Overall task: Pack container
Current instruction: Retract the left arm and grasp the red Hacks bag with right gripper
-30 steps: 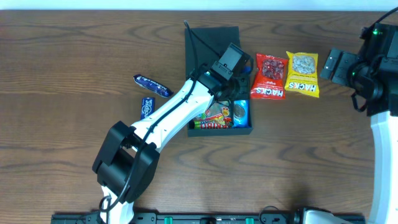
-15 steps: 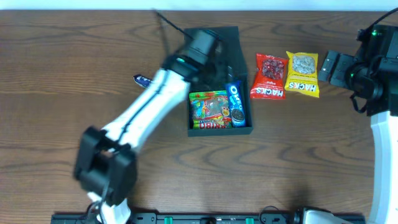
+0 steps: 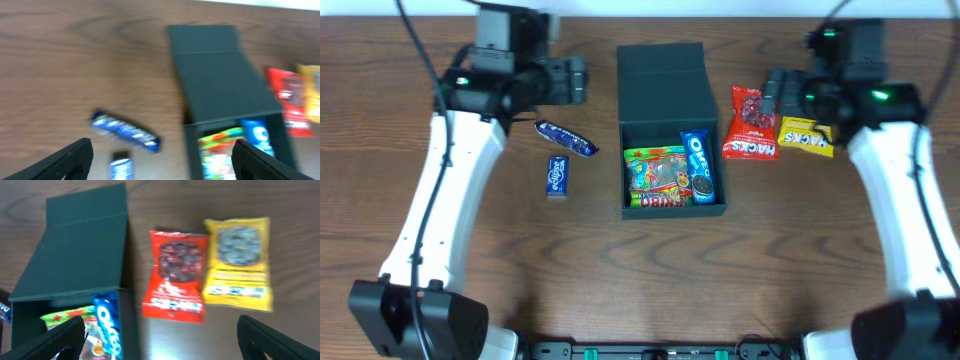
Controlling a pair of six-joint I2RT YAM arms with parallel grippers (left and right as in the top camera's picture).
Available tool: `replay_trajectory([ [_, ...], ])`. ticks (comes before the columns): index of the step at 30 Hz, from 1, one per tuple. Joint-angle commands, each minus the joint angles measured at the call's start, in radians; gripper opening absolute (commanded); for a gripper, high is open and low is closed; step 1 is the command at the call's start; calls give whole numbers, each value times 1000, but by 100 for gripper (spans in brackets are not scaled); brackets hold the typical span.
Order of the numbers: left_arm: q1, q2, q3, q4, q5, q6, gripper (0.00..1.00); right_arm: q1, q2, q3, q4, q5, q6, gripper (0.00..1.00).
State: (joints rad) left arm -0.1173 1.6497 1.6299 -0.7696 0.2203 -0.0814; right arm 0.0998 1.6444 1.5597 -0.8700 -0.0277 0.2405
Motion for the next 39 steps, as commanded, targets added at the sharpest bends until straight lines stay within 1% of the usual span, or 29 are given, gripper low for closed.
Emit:
replay_trajectory([
  [1, 74, 5, 9, -20, -64, 85, 90, 31, 71, -11, 21, 26, 102, 96],
  [3, 114, 5, 9, -20, -64, 104, 91, 38, 128, -11, 34, 50, 141, 95],
  [7, 174, 5, 9, -16, -63, 104, 92, 38, 237, -11, 73, 61, 149, 87],
  [10, 195, 5, 9, -18, -63, 104, 92, 38, 299, -11, 103, 94, 148, 86],
  [15, 195, 5, 9, -16, -63, 104, 93, 38, 355, -11, 138, 110, 144, 84],
  [20, 196, 5, 9, -11, -63, 104, 93, 38, 411, -11, 165, 130, 144, 81],
  [26, 196, 5, 9, -11, -63, 104, 93, 38, 479, -11, 205, 135, 137, 73],
  [28, 196, 5, 9, -11, -63, 104, 93, 38, 496, -11, 202, 135, 137, 65],
  [29, 195, 5, 9, -11, -63, 104, 93, 38, 497, -11, 201, 135, 137, 56],
  [31, 196, 5, 9, -11, -63, 104, 93, 38, 500, -11, 201, 135, 137, 42],
  [32, 196, 5, 9, -11, -63, 104, 93, 38, 500, -11, 201, 136, 137, 32],
  [34, 196, 5, 9, -11, -63, 104, 93, 38, 500, -11, 201, 136, 137, 21],
  [35, 196, 5, 9, -12, -63, 104, 93, 38, 500, -11, 200, 136, 137, 11],
  [37, 196, 5, 9, -12, -63, 104, 93, 38, 500, -11, 197, 136, 137, 2],
  [39, 196, 5, 9, -11, -63, 104, 93, 38, 500, -10, 195, 132, 137, 1],
])
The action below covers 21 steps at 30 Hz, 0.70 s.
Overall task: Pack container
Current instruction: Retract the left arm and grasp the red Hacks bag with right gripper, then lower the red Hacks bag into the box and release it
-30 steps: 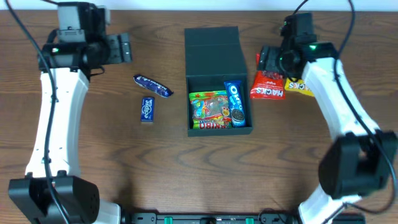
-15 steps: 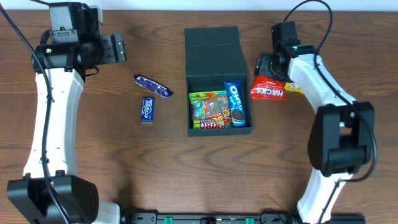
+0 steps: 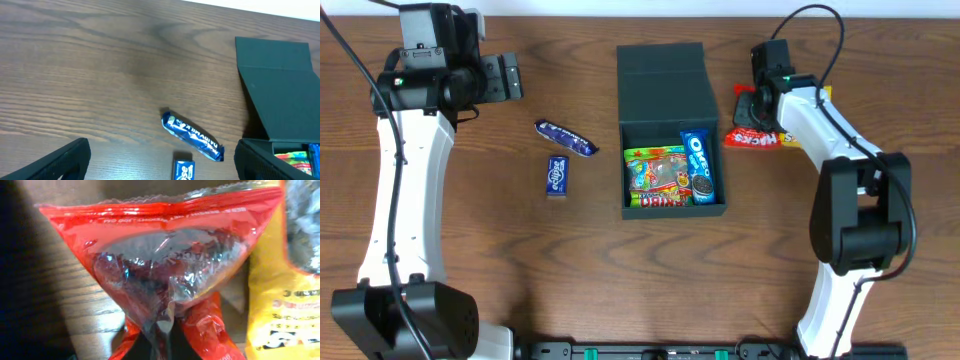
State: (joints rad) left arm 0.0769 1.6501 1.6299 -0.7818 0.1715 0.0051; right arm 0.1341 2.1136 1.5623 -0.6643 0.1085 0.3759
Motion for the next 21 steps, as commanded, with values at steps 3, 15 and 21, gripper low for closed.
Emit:
replay_trajectory([
  [3, 2, 5, 9, 0, -14, 18, 93, 4, 24, -5, -30, -5, 2, 1],
  [15, 2, 5, 9, 1, -15, 18, 94, 30, -179, 196, -153, -99, -173, 1],
  [21, 2, 5, 9, 2, -28, 21, 94, 105, -276, 219, -116, -282, -557, 1],
])
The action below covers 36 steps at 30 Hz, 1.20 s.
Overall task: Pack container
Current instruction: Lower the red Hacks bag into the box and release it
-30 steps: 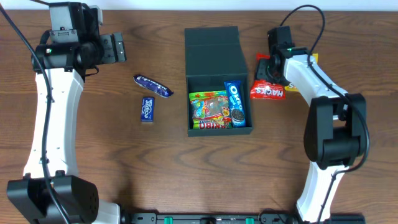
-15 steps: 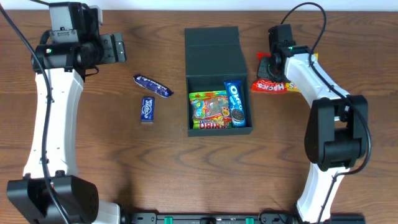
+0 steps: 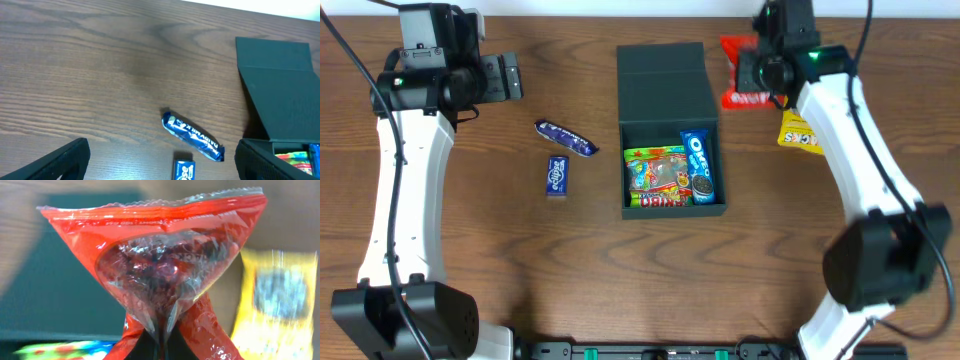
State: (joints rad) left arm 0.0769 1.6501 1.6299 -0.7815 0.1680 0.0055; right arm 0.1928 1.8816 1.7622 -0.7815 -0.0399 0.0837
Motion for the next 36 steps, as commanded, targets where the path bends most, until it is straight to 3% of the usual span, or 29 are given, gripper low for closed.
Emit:
replay_trajectory([
  [1, 2, 5, 9, 2, -28, 25, 94, 60, -50, 19, -6, -181, -360, 1],
  [8, 2, 5, 9, 3, -95, 26, 94, 156, -43, 16, -116, -308, -922, 1],
  [13, 2, 5, 9, 3, -97, 26, 95, 199, -22, 16, -198, -308, -1147, 1],
  [36, 2, 5, 9, -19, -97, 26, 96, 257, 213, 16, -255, -378, -1180, 1],
])
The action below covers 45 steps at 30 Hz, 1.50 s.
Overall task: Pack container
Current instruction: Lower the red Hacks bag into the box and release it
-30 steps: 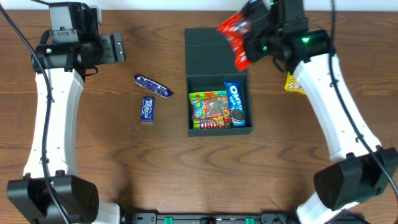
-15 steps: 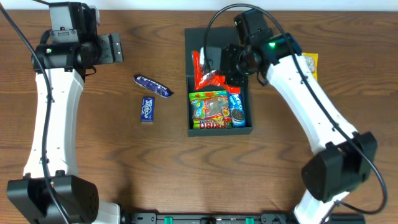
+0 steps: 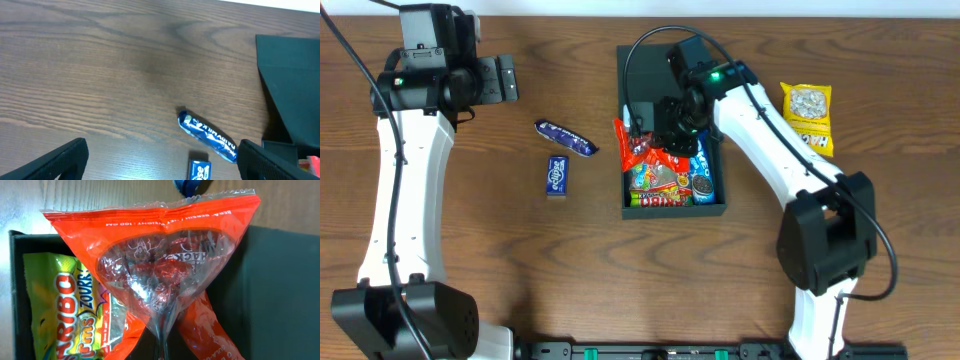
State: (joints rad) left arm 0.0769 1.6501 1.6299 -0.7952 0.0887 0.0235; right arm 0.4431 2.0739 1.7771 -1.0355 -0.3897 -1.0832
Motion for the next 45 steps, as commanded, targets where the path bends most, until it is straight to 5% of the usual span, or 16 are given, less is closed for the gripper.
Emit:
replay_trajectory([
  [1, 2, 5, 9, -6, -18, 8, 96, 6, 23, 1, -2, -29, -10, 1],
  [28, 2, 5, 9, -5, -18, 8, 96, 7, 138, 1, 22, 77, 14, 2],
  [29, 2, 5, 9, -5, -18, 8, 96, 7, 138, 1, 24, 77, 14, 9],
  [31, 2, 5, 9, -6, -18, 8, 96, 7, 138, 1, 26, 76, 14, 60],
  [32, 2, 5, 9, -6, -18, 8, 96, 9, 138, 2, 26, 77, 23, 78],
  [35, 2, 5, 9, -5, -18, 8, 96, 10, 131, 4, 26, 76, 63, 85],
  [45, 2, 5, 9, -4, -18, 8, 97, 10, -73, 51, 26, 29, 145, 85],
])
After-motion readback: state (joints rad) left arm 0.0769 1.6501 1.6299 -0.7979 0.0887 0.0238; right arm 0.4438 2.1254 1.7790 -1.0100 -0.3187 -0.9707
